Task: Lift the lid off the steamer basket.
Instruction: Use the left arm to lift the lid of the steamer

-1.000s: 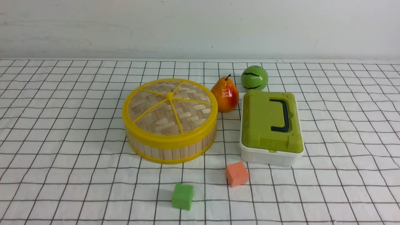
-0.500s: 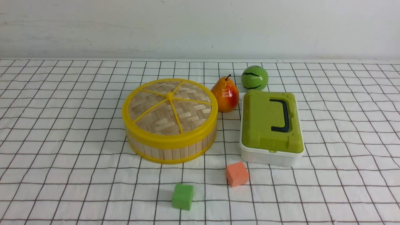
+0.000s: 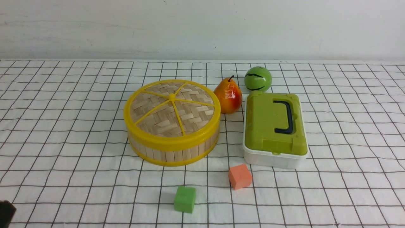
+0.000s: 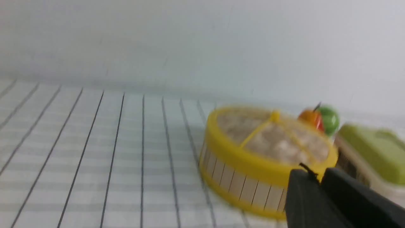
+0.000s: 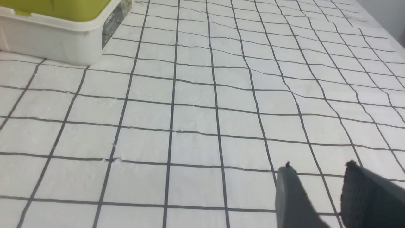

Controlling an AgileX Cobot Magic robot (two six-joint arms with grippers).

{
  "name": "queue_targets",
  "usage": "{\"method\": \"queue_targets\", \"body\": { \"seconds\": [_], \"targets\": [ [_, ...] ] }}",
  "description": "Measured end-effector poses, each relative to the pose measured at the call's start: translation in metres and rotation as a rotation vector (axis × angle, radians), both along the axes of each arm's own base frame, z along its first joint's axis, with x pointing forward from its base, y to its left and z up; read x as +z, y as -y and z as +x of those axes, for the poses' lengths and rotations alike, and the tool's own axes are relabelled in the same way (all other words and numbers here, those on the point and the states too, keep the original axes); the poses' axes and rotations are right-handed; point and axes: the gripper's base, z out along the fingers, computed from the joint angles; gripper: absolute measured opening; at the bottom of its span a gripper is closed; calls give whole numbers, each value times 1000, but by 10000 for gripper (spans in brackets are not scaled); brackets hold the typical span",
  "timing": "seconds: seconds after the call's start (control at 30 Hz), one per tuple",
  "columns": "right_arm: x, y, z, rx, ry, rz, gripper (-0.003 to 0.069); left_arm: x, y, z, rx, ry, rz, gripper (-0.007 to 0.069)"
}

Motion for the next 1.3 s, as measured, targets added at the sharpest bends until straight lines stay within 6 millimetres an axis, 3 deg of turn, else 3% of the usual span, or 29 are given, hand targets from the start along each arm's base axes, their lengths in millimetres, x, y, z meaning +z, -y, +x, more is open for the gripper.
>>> {"method": "queue_targets", "body": {
  "seconds": [0.2, 0.4, 0.5, 0.6, 0.67, 0.73, 0.77, 0.83, 0.93, 0.97, 1.03, 1.07, 1.13, 1.3],
  "targets": [
    [0, 0, 0, 0, 0, 0, 240, 27, 1, -11, -63, 300, -120, 79],
    [0, 0, 0, 0, 0, 0, 240, 41, 0, -21, -137, 453, -274, 82],
    [0, 0, 0, 0, 0, 0, 240, 47, -2, -21, -151, 436, -353, 81],
    [0, 0, 0, 0, 0, 0, 240, 80, -7, -26, -123, 336, -408, 48],
    [0, 0, 0, 0, 0, 0, 240, 104, -8, -27, -78, 234, -331, -13],
    [0, 0, 0, 0, 0, 0, 240, 120, -7, -26, -55, 186, -267, -13],
    [0, 0, 0, 0, 0, 0, 240, 136, -6, -19, -32, 114, -195, -13],
    [0, 0, 0, 0, 0, 0, 240, 151, -3, -8, -18, 42, -140, -13],
    [0, 0, 0, 0, 0, 0, 240, 167, 7, 36, 2, -182, -40, -13],
    [0, 0, 0, 0, 0, 0, 240, 167, 8, 42, 4, -200, -32, -13],
    [0, 0, 0, 0, 0, 0, 240, 163, 16, 79, 9, -330, 0, -13],
    [0, 0, 0, 0, 0, 0, 240, 162, 17, 82, 9, -341, 3, -13],
    [0, 0, 0, 0, 0, 0, 240, 153, 24, 113, 6, -452, 1, -13],
    [0, 0, 0, 0, 0, 0, 240, 144, 45, 162, -49, -677, -57, -13]
  ]
}}
